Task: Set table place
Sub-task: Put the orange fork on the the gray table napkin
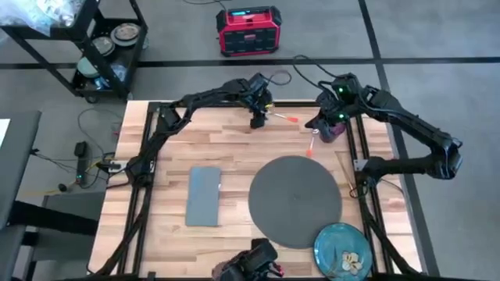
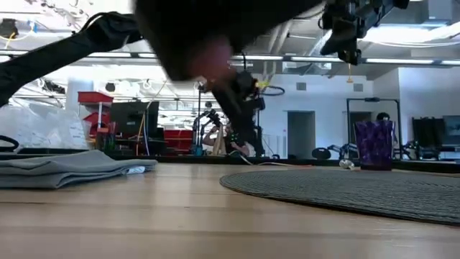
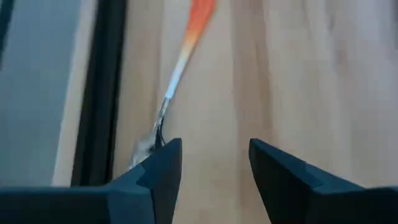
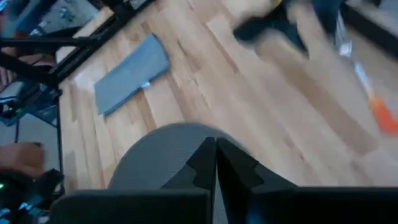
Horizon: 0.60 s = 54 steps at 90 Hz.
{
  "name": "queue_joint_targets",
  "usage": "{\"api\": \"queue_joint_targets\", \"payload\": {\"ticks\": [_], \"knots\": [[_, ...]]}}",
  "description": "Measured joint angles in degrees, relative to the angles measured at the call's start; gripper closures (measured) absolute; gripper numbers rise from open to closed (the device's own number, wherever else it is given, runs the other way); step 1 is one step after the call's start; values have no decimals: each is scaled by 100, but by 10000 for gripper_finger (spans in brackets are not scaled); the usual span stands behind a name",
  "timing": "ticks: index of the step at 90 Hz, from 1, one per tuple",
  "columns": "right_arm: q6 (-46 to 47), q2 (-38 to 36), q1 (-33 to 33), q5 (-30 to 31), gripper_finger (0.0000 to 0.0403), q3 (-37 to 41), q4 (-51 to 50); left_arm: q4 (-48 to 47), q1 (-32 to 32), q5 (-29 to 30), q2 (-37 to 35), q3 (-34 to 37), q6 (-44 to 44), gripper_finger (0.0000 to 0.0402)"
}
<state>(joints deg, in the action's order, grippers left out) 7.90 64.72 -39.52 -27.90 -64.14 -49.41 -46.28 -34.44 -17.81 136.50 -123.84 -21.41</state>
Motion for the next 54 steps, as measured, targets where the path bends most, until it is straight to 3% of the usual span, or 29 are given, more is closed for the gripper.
{"api": "queue_joint_targets", "payload": {"ticks": [11,25,54], "knots": [[-2,395,73,289,403,101,24,-686,15,-314,-63,-507,728,267],[-282,1334,24,636,403,-61,-13,-1786,37,-602,-425,-1065,776,383],[-926,3028,-240,1118,403,-1242,181,-2322,405,-292,-1338,-1074,988,402]]}}
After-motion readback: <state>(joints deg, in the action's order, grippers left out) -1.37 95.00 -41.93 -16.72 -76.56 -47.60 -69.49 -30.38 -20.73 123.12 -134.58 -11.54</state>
